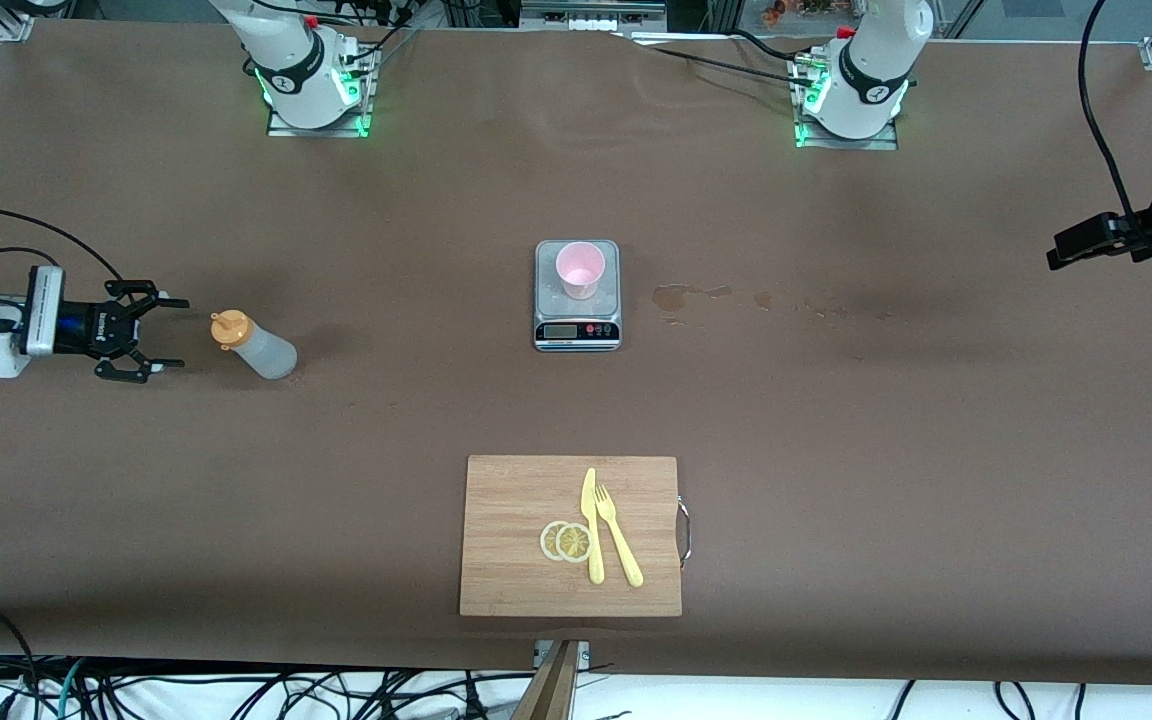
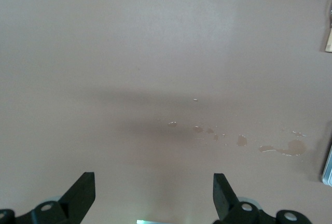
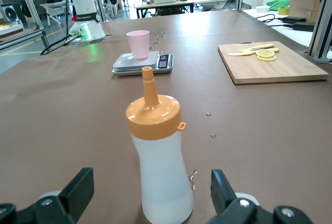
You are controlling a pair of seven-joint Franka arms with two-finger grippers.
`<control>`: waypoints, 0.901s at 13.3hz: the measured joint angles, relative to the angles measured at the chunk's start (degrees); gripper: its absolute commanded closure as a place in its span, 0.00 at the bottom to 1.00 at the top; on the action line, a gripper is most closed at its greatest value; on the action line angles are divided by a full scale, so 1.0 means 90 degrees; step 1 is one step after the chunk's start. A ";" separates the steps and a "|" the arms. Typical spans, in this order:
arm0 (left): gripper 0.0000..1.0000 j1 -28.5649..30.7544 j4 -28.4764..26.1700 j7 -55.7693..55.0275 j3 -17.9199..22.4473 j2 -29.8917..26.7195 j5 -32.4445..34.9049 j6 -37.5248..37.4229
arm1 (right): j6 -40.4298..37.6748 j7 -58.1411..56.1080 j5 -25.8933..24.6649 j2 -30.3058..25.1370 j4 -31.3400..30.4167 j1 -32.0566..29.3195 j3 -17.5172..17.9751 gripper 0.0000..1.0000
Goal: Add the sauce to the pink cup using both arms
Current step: 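Grasp the white squeeze bottle with the right gripper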
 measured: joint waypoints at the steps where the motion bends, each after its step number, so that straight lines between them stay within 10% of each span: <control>1: 0.00 -0.0185 -0.0007 0.0000 0.0138 -0.0141 0.0001 0.0001 | 0.0024 -0.0010 0.0024 0.0056 0.0001 0.0034 0.0000 0.00; 12: 0.00 -0.0865 -0.0287 0.0001 0.0215 -0.0593 0.0001 0.0206 | 0.0304 -0.0431 0.0271 0.0358 -0.0287 0.0620 0.0003 0.00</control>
